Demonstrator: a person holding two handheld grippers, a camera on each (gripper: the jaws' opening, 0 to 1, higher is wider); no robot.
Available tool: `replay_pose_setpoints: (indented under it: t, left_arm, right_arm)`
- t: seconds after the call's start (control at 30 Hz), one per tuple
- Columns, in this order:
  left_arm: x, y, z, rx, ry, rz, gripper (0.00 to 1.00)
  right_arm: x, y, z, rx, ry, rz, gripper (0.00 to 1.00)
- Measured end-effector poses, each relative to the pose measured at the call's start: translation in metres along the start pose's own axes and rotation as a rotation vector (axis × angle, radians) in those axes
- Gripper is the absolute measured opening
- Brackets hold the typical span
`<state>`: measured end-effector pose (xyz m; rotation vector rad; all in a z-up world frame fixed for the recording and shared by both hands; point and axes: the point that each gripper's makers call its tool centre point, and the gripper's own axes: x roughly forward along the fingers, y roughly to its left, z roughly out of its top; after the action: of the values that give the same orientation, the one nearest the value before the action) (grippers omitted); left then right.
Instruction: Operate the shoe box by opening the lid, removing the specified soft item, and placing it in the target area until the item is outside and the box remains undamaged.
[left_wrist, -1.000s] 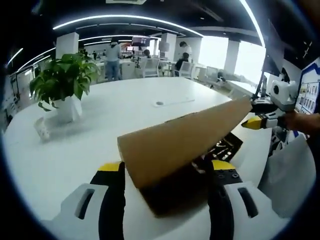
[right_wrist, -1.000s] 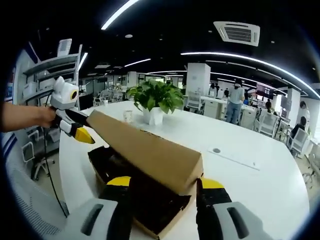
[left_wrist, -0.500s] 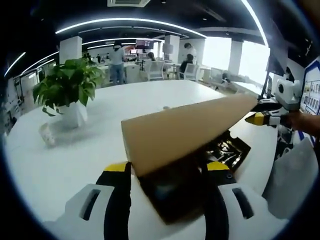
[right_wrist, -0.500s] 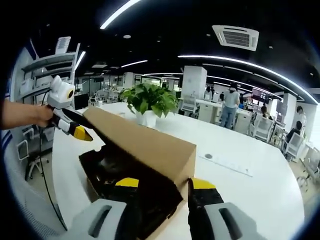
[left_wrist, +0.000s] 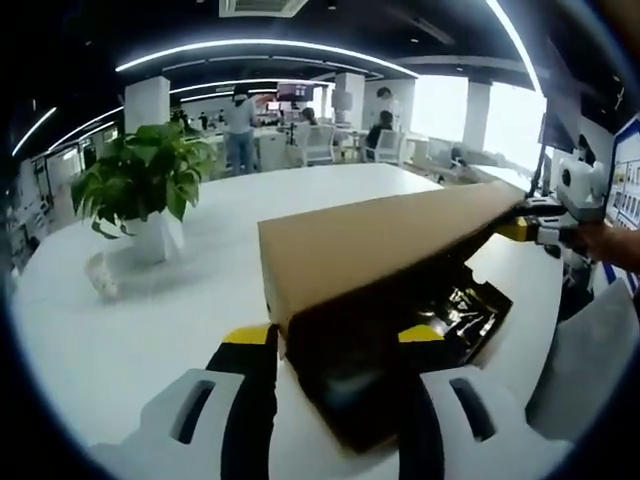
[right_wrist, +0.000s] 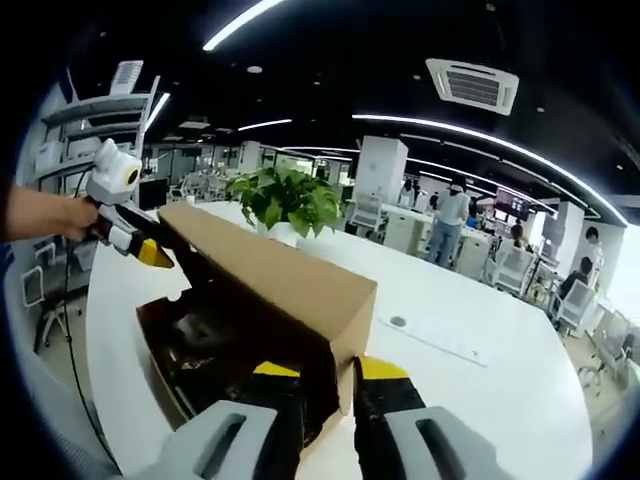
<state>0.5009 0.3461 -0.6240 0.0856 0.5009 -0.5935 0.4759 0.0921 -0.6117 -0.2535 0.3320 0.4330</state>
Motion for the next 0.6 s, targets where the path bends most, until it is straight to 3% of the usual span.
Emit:
replay_pose_setpoints:
  t: [0.27,0.6]
  left_arm:
    - [0.004,0.009,0.006,-0.007,-0.014,0.016,0.36]
    - [0.012,0.019,0.012,-0.023,-0.034,0.025,0.32]
  right_arm:
    - [0.006,-0.013,0.005,-0.023,-0.003,-0.035,0.01]
    - [0.012,-0.021,0.010,-0.025,-0.008,-0.046,0.00]
